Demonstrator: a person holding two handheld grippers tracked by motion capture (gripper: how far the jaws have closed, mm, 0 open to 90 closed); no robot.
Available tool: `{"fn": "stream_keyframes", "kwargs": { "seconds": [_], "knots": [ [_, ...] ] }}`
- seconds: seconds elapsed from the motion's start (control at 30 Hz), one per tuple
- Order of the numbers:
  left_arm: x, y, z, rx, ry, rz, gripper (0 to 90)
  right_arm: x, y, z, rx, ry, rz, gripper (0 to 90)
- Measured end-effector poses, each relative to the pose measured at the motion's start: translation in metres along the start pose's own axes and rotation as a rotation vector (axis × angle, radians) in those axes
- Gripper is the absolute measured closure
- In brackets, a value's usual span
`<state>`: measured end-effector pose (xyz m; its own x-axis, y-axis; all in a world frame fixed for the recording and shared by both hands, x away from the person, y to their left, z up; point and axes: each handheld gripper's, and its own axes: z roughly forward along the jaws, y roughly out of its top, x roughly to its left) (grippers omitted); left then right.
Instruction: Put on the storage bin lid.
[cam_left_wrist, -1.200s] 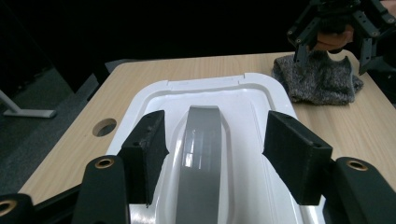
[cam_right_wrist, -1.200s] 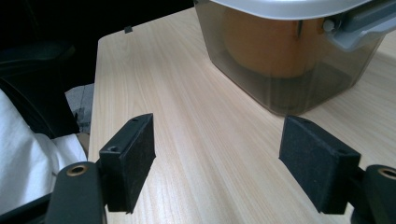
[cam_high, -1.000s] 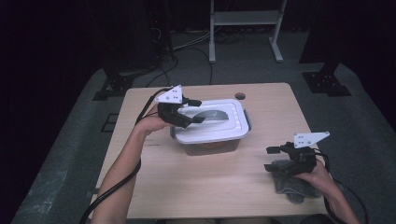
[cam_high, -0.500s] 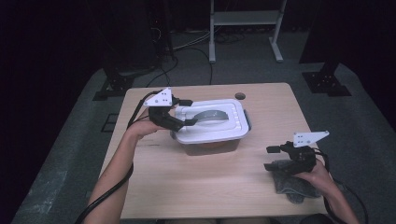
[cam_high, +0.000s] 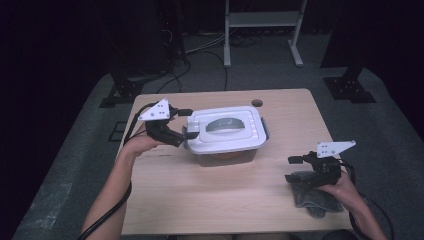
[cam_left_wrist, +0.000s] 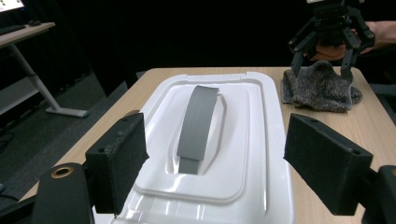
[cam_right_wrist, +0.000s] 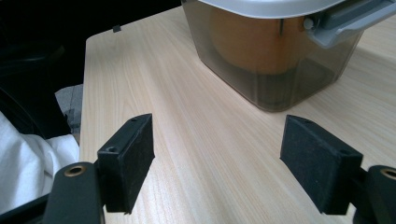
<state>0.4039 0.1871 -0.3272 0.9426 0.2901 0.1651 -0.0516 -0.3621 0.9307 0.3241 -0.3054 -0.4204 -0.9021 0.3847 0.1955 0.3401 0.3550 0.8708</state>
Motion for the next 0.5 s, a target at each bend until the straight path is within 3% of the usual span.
{"fn": "stream_keyframes", "kwargs": {
  "seconds": [0.5],
  "knots": [
    [-0.015,-0.027,-0.038,-0.007,0.061,-0.029,18.8,-0.001,0.002,0.003,0.009,0.0,-0.001,24.9]
  ]
}}
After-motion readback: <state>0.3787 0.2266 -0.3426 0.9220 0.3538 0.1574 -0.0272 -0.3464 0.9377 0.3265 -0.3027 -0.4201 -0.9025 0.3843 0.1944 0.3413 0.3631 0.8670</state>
